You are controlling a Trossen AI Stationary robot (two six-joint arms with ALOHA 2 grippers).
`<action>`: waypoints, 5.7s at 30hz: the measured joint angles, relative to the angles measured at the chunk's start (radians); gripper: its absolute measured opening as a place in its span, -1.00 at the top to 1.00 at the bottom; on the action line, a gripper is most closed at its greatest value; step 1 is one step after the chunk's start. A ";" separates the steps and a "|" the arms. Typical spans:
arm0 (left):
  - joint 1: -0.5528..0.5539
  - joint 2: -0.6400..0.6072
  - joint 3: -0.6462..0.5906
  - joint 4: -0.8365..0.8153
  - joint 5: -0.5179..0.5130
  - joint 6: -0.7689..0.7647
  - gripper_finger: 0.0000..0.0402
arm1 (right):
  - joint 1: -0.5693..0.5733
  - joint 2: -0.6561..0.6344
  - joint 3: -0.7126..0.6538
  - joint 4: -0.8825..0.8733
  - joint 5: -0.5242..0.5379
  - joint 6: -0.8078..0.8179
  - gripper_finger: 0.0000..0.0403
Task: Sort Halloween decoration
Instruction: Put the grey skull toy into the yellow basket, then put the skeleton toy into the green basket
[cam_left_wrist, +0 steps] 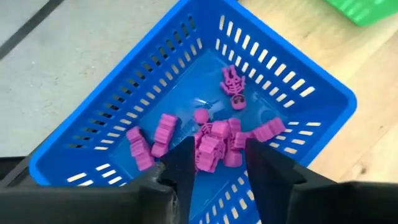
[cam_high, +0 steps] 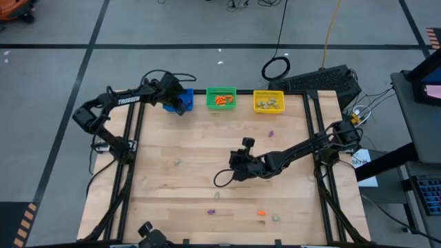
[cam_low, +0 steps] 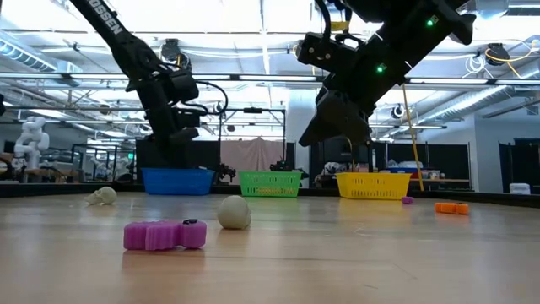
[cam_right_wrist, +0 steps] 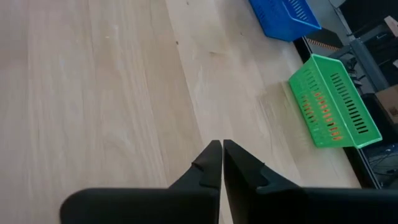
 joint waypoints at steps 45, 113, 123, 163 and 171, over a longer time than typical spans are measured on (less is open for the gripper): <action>-1.162 -0.415 -0.409 0.306 -0.518 -0.590 1.00 | 0.065 0.297 0.433 -0.197 -0.782 -0.353 -0.02; -1.410 -0.414 -0.408 0.307 -0.754 -0.795 1.00 | -0.441 -0.052 0.562 -0.880 -0.491 -0.018 0.70; -1.410 -0.414 -0.408 0.310 -0.784 -0.793 1.00 | -0.858 -0.123 0.284 -0.706 -0.575 -0.055 0.70; -1.120 -0.413 -0.408 0.360 -0.562 -0.552 1.00 | -1.146 -0.015 0.182 -0.478 -0.701 -0.133 0.17; -1.053 -0.369 -0.408 0.360 -0.513 -0.474 1.00 | -1.041 -0.204 0.182 -0.693 -0.702 -0.148 0.19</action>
